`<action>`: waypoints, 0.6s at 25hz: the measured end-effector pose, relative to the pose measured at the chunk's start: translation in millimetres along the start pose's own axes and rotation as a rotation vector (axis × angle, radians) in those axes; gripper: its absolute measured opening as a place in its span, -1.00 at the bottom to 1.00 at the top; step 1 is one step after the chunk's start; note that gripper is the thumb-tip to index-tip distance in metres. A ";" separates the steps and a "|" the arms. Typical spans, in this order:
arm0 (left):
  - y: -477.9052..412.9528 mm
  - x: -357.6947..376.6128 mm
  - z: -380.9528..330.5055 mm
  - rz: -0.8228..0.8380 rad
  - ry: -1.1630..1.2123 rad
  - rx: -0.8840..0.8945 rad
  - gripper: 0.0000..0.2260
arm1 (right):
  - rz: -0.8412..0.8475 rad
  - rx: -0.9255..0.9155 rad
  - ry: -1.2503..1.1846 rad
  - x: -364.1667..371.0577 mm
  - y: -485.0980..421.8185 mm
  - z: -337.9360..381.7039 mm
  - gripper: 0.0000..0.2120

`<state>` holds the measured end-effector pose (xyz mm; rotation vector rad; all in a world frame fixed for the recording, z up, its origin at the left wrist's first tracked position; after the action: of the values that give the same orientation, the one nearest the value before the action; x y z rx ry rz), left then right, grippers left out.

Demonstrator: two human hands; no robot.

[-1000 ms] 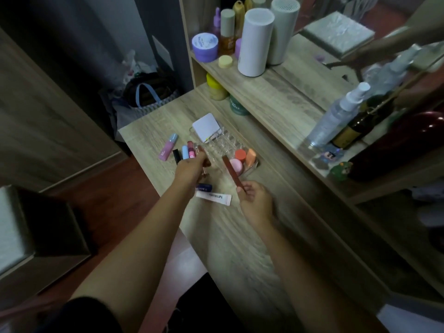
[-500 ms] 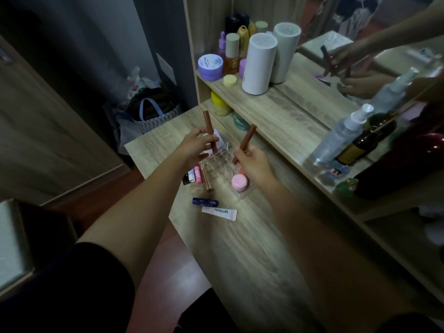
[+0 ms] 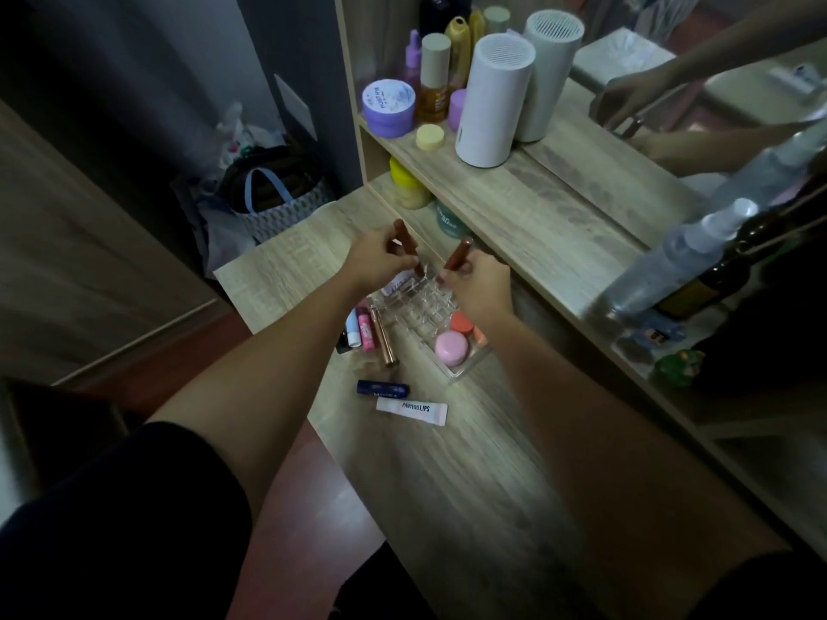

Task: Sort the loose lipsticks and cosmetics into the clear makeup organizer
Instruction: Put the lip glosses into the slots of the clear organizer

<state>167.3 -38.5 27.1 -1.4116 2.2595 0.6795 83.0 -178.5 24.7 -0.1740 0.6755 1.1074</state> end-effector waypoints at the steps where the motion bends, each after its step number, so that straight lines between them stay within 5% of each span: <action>1: -1.2 2.1 1.3 0.007 -0.028 0.016 -0.76 | 0.006 -0.002 0.022 1.9 -1.2 -1.0 -0.82; 10: -18.4 18.6 3.7 0.245 -0.366 0.105 -0.65 | 0.072 0.014 0.245 18.4 0.2 -7.7 -0.87; 15: -22.2 20.0 1.5 0.240 -0.449 0.125 -0.64 | 0.062 0.007 0.327 16.1 -3.5 -2.3 -0.88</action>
<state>179.2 -60.3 10.4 -0.8335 2.0790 0.8195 89.5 -168.8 12.8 -0.3346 0.9810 1.1475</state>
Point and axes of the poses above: each hand's wrist, its own y-axis away from the middle knuckle, its own x-axis out of the palm, z = x × y, the point moved 2 cm from there along -y, towards the middle knuckle, and after that the axes turned 1 degree about z, right-handed, at the moved point
